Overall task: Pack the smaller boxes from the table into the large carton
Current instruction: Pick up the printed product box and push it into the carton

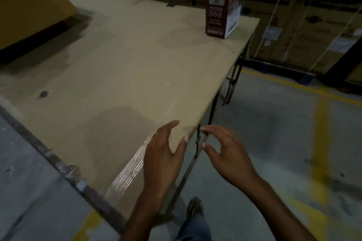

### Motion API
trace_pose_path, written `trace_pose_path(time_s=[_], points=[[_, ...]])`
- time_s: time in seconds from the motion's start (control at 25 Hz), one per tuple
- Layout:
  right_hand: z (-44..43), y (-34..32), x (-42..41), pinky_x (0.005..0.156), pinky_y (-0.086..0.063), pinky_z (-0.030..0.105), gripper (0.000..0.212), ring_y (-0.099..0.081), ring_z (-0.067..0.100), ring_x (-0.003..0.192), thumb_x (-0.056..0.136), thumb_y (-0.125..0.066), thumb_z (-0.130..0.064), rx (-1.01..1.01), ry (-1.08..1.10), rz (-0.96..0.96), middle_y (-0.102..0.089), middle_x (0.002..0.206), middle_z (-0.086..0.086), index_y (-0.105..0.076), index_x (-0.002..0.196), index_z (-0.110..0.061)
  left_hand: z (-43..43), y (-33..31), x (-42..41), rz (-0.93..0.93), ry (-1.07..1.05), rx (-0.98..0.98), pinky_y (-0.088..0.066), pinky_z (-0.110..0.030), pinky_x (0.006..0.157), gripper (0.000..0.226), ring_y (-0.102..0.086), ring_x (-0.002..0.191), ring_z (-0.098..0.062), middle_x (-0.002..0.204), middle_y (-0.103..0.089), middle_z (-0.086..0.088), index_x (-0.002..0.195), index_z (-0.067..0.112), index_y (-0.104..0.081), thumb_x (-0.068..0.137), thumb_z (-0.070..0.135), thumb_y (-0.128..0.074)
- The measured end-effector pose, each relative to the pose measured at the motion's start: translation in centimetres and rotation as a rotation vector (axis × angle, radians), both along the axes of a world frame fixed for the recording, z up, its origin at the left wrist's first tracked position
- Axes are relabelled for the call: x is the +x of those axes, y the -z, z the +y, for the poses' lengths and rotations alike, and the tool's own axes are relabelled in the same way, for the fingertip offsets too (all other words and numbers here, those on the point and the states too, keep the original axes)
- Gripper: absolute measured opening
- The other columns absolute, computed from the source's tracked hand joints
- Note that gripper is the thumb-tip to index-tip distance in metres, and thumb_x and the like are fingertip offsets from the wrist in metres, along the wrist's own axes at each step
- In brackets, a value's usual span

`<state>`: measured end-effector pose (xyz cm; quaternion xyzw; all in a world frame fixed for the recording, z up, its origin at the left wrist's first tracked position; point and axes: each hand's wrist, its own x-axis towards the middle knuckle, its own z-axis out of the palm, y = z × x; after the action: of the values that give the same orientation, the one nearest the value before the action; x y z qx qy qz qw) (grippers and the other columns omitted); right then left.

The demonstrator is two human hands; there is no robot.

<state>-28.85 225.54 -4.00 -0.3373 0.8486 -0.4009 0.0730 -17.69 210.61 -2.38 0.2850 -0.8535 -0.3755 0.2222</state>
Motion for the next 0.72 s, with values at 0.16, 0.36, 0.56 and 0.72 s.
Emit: trace_pose_path(time_s=[0.16, 0.36, 0.56, 0.72], points=[[-1.3, 0.0, -8.5, 0.101, -0.038, 0.012, 0.036, -0.047, -0.003, 0.122, 0.095, -0.071, -0.025, -0.03, 0.008, 0.006, -0.057, 0.13, -0.021, -0.063, 0.129, -0.035, -1.2, 0.9, -7.6, 0.095, -0.02, 0.115, -0.045, -0.023, 0.1, 0.043, -0.052, 0.122, 0.008, 0.133, -0.057, 0.028, 0.132, 0.044, -0.056, 0.092, 0.04, -0.071], [-5.4, -1.9, -20.1, 0.105, -0.048, 0.034, 0.037, -0.051, 0.002, 0.125, 0.093, -0.073, -0.021, -0.104, 0.028, 0.037, -0.058, 0.128, -0.022, -0.065, 0.126, -0.035, -5.4, -0.4, -19.6, 0.137, 0.013, 0.103, -0.048, -0.025, 0.1, 0.045, -0.053, 0.121, 0.009, 0.13, -0.058, 0.029, 0.13, 0.044, -0.057, 0.089, 0.04, -0.075], [-9.6, -4.9, -34.2, 0.101, -0.05, 0.042, 0.037, -0.054, 0.006, 0.124, 0.09, -0.075, -0.02, -0.214, 0.053, 0.128, -0.062, 0.129, -0.016, -0.067, 0.125, -0.031, -9.0, -3.7, -32.8, 0.174, 0.047, 0.124, -0.05, -0.024, 0.094, 0.048, -0.056, 0.119, 0.007, 0.13, -0.058, 0.032, 0.129, 0.05, -0.054, 0.085, 0.059, -0.07], [-13.7, -7.9, -47.5, 0.108, -0.045, 0.037, 0.036, -0.049, 0.013, 0.132, 0.091, -0.075, -0.026, -0.275, 0.052, 0.263, -0.058, 0.138, -0.008, -0.067, 0.127, -0.027, -11.1, -6.1, -45.0, 0.265, 0.034, 0.12, -0.051, -0.022, 0.09, 0.058, -0.055, 0.119, 0.009, 0.134, -0.055, 0.031, 0.136, 0.045, -0.051, 0.082, 0.063, -0.067]])
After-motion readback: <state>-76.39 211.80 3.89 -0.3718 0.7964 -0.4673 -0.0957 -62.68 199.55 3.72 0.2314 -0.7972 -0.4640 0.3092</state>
